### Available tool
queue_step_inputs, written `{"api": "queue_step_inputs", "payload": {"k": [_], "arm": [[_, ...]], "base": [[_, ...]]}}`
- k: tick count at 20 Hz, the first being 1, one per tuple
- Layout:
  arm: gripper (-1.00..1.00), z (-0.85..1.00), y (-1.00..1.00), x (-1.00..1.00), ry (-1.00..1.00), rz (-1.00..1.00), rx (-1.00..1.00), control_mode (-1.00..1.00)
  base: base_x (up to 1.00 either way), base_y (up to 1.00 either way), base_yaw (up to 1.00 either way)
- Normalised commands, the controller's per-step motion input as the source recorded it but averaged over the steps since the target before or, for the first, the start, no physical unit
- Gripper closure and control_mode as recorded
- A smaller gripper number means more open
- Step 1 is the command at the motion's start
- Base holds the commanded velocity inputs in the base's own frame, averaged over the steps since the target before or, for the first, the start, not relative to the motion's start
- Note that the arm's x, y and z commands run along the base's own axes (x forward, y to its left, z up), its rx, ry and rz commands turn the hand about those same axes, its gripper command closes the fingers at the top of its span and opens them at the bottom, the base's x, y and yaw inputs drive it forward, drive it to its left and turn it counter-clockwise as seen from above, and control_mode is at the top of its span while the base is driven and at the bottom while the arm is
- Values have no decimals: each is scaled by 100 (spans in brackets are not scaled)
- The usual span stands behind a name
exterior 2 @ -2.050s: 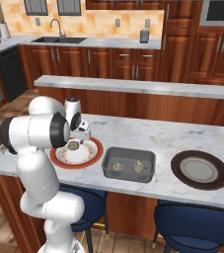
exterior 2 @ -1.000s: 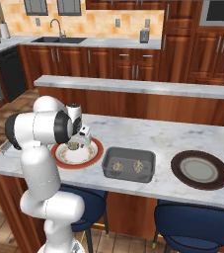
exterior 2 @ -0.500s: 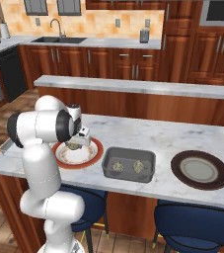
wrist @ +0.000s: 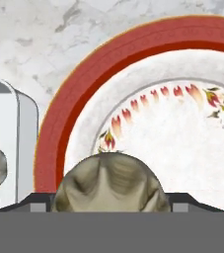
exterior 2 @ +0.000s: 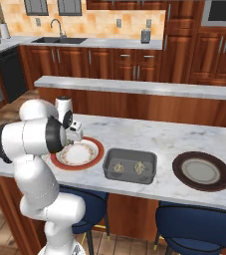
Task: Place two dumplings into each of the tupperware containers and then place the containers in the fridge.
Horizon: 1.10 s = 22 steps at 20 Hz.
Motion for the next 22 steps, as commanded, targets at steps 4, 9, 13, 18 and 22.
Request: {"api": "queue_step_inputs", "payload": {"k": [4,9,13,18,22], "arm": [[100,86,59,-82,0,0,0,-100],[100,-1,91,-26,0,3,0,-100],[100,0,99,0,5,4,0,-100],[100,0,93,16,3,2,-2,-100],[100,0,58,43,0,0,0,-100]], "base": [[0,0,0],[0,0,0],[0,0,0],[0,0,0],[0,0,0]]}}
